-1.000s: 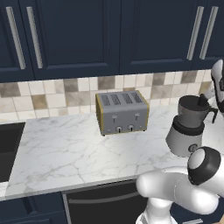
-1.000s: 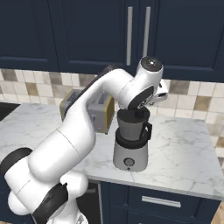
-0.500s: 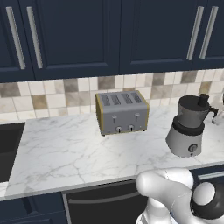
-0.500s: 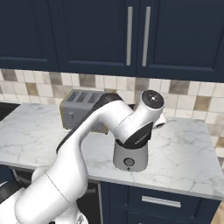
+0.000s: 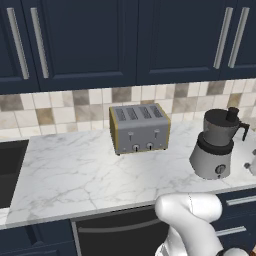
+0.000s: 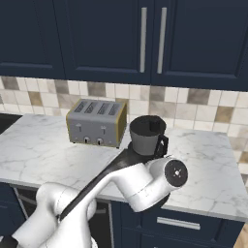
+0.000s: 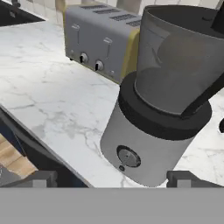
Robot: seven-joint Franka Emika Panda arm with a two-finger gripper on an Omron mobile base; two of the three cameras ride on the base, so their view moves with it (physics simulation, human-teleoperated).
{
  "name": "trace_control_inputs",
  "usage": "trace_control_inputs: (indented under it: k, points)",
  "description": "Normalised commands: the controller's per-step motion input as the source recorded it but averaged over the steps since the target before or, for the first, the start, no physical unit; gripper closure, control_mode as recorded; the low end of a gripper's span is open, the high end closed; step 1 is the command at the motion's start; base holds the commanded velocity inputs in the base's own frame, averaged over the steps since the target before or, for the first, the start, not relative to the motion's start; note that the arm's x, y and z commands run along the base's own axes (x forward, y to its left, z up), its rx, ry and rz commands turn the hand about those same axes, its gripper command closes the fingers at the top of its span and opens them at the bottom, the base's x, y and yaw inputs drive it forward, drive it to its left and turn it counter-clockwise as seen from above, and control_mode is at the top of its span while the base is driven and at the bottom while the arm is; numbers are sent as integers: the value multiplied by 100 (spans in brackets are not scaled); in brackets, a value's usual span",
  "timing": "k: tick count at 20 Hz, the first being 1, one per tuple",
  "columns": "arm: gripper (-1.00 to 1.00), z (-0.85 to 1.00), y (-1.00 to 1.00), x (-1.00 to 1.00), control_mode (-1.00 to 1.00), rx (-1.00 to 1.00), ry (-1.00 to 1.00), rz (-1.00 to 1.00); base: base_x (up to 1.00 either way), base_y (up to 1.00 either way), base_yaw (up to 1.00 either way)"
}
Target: Open the blender lid, put the orange in the blender, close the lid, and start the blender.
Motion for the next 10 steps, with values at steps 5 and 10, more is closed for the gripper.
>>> trace_control_inputs:
  k: [5,10]
  points:
    - [-100,-68,0,-2,-100,6,-17,22,0,0,0]
    - [-100,-59,1,0,-100,7,-13,22,0,0,0]
